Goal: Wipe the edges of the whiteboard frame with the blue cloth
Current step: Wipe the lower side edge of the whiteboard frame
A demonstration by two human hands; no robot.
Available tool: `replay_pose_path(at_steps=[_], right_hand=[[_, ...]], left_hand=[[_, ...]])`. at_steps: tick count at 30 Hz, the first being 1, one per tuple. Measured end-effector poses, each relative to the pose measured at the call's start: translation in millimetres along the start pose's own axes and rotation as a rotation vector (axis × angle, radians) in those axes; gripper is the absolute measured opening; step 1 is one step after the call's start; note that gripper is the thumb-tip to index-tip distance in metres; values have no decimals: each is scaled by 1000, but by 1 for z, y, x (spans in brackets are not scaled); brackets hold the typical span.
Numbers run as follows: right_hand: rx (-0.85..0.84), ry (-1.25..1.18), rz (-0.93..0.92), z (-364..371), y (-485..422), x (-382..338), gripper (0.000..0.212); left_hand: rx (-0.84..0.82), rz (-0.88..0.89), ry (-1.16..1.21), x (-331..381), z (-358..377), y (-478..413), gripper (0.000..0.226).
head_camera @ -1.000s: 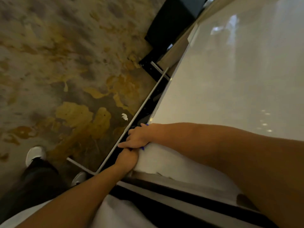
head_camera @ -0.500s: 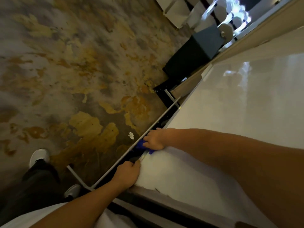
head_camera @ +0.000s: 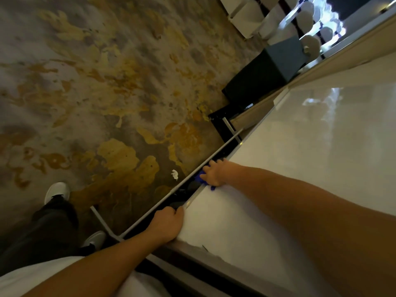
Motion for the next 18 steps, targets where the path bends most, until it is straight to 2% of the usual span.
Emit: replay_pose_path(at_steps=[2,4,6,8,11,12,13,17,18], right_hand=[[11,4,-100,-6,-4,-20,41],[38,-136,-318,-20,-3,-70,38],[-39,-323,-468,-23,-1,-98,42],[-53,-388,-370,-18,-8,-72,50],[-27,-243,46,12,-25,6,57],[-50,-178,115,19,-25,20,56],[-72,-129,105,21,-26,18,53],[-182,-193,-324,-7,-19,-79,44],[-208,-267,-372,-12,-17,-90,46]], left_hand=[[7,-30,6,-2,2,-5,51],[-26,-59,-6,-1,5,-5,49],[-33,-65,1,2,7,-5,44],[-36,-72,-10,4,5,-3,53],[-24,-126,-31,4,3,-7,62],[-30,-141,-39,5,3,-9,63],[-43,-164,-28,6,5,-9,63],[-63,-221,10,7,16,-15,49],[-70,-216,24,11,19,-17,43]])
Point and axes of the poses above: each hand's wrist, its own y-axis away from the middle knuckle, its own z-axis out of the palm, x = y × z, the point moved 8 cm from there along -y, towards the middle knuckle, and after that the axes turned 15 degrees about y, right-handed, at the moved point
